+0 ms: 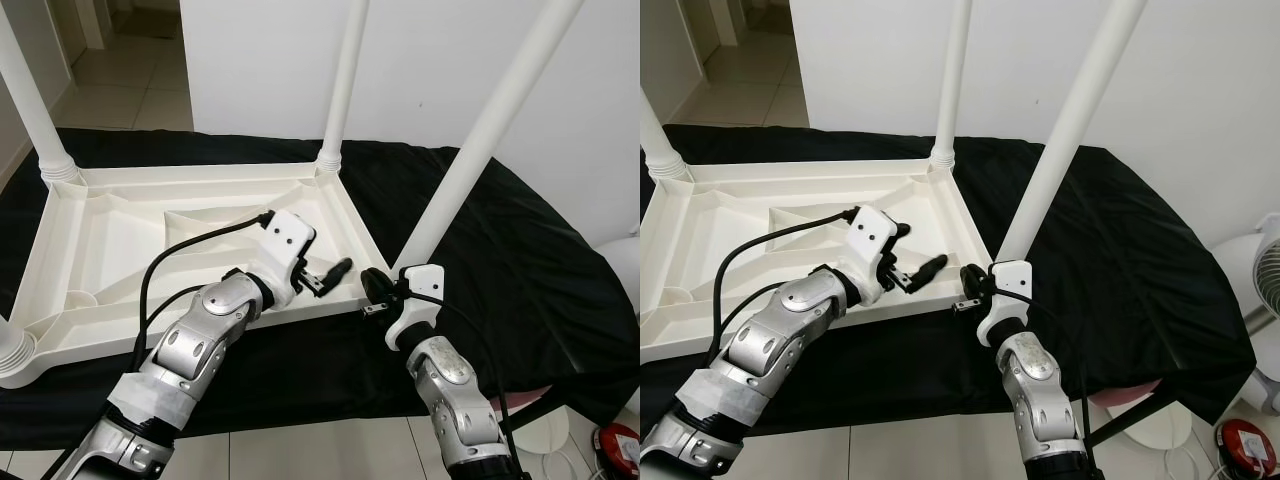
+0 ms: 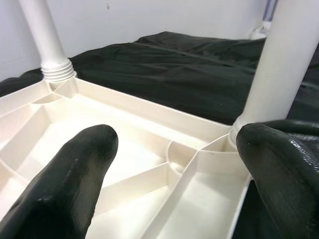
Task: Building children table
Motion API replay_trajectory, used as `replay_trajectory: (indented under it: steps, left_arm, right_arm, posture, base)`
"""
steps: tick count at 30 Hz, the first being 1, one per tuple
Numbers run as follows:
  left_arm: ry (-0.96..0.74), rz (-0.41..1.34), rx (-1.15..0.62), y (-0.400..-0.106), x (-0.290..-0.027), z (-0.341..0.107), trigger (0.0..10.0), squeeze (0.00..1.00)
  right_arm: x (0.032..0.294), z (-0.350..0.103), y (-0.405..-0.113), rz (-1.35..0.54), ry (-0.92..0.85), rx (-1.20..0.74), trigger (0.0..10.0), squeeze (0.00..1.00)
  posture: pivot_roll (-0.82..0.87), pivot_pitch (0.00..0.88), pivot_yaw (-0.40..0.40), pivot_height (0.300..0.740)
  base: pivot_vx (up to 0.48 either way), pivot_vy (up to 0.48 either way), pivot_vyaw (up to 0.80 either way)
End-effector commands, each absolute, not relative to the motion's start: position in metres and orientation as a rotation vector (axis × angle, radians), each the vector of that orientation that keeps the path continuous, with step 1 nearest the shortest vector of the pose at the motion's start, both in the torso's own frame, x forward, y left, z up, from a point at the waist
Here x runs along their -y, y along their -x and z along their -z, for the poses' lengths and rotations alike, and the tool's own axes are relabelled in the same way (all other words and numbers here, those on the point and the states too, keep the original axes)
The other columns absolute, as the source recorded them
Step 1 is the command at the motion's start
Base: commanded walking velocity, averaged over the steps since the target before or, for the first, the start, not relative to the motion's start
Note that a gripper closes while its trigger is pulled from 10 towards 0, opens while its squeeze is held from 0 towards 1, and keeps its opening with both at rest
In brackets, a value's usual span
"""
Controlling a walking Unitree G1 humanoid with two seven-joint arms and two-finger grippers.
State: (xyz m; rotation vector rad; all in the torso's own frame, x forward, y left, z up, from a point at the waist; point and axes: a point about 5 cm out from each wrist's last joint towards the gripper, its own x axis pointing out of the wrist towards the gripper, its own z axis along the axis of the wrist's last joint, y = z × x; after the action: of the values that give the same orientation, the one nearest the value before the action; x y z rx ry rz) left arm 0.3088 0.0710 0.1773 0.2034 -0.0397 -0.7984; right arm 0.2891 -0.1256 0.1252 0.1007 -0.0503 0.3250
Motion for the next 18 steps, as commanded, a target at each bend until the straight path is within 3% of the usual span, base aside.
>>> replay_trajectory:
  steps: [1,5,14,18]
  left_arm:
    - [-0.237,0.748,0.042,-0.312,-0.071,-0.176,10.0,0.0]
    - [-0.272,0.716,0.011,-0.315,-0.077,-0.173,10.0,0.0]
    - [-0.338,0.569,-0.255,-0.331,-0.102,-0.145,10.0,0.0]
    - [-0.339,0.542,-0.295,-0.333,-0.106,-0.139,10.0,0.0]
  right_arm:
    - [0.137,-0.125,-0.292,-0.277,-0.1,0.05,10.0,0.0]
    - [0.148,-0.127,-0.295,-0.238,-0.094,0.056,10.0,0.0]
    - [0.202,-0.132,-0.305,-0.072,-0.055,0.074,10.0,0.0]
    - [0.211,-0.132,-0.307,-0.041,-0.043,0.074,10.0,0.0]
  posture:
    - [-0.01,0.0,-0.101,0.74]
    - [-0.01,0.0,-0.101,0.74]
    - [-0.01,0.0,-0.089,0.74]
    - [-0.01,0.0,-0.086,0.74]
  base:
    - [0.0,0.0,0.0]
    - [0.0,0.0,0.0]
    - [0.0,0.0,0.0]
    - [0.0,0.0,0.0]
